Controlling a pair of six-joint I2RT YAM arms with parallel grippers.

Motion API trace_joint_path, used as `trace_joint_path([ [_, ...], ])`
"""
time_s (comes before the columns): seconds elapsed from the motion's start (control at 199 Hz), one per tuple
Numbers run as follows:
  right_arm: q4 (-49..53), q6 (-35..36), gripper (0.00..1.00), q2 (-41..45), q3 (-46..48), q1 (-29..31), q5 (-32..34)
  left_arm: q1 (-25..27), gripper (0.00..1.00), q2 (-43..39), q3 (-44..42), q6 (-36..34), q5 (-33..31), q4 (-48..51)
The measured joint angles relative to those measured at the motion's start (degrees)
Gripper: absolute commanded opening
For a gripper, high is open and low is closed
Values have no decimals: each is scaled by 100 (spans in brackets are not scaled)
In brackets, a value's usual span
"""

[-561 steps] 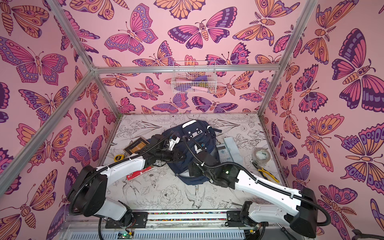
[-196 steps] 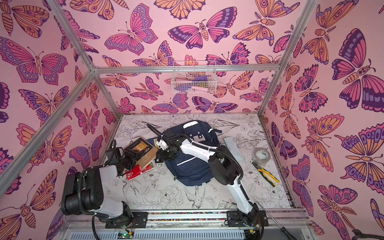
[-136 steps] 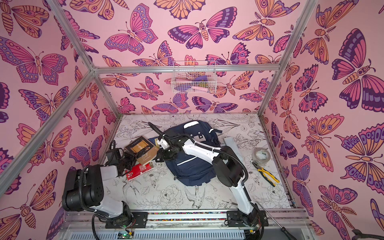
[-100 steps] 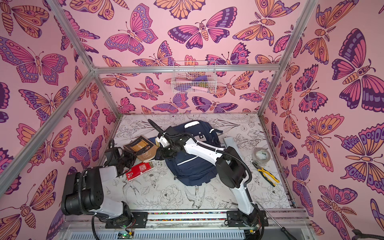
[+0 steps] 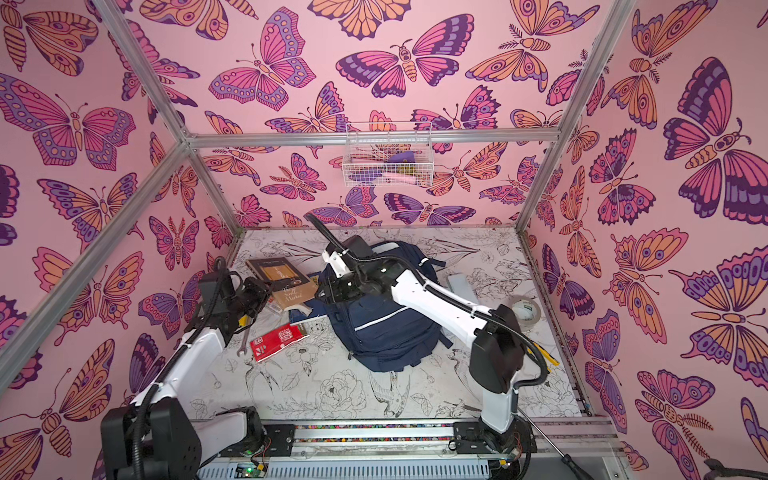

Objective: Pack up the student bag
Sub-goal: 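Lift the brown book over the bag with the left gripper while the right grasps it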

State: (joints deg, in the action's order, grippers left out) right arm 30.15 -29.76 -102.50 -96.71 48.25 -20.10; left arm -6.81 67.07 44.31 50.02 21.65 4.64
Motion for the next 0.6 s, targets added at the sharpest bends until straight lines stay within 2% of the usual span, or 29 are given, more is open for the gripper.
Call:
trace_joint_path([
  [0.15,-63,-35,62,905,691,-577,0,529,0,24,422,-343,553,289],
  [0.316,-181,-140,71,1838,1655,-1202,-72,1110,0,26,645,-636,1515,391],
  [0.426,-483,-284,77,2310,2216,-1478,-380,1392,0,24,654,-699,2153,350],
  [0.602,-1062,-507,81,2549,2721,-1582,-826,1709,0,-15,396,-413,3071,-398],
])
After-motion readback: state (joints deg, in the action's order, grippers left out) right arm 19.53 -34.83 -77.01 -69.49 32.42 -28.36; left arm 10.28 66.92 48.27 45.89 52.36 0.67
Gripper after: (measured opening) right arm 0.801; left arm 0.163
